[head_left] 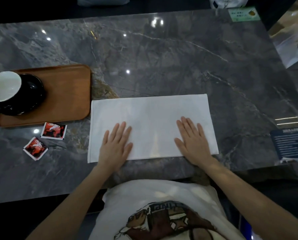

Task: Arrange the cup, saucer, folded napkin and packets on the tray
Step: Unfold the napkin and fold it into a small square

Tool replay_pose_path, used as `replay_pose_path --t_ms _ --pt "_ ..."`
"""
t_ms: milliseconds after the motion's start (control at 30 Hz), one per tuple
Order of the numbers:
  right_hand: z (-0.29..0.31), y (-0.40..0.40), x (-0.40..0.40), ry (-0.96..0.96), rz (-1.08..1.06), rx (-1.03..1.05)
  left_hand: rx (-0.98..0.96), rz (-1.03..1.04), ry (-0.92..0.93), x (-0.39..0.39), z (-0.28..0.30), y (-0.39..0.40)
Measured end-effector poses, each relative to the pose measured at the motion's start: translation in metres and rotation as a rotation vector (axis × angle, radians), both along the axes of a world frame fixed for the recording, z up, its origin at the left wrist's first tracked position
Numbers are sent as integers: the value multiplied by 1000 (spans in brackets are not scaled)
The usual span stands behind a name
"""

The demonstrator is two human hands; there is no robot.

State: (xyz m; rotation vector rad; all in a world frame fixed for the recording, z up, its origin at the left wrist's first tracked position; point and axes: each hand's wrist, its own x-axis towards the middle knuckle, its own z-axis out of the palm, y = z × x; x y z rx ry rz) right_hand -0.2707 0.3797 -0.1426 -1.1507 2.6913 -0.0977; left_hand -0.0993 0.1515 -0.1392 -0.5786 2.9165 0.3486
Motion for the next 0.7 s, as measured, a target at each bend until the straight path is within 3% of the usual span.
replay_pose_path --t_ms 200,400,567,700 --pt "-4 36 -9 13 -148 103 -13 121 -7 33 1 -23" --pt "-1 40 -11 -1 -162 115 -16 145 -9 39 4 -24" --pt "10 35 -14 -66 -177 -4 -41 160 -33 29 13 -13" --pt "27 15 -22 44 -238 -212 63 165 61 2 22 9"
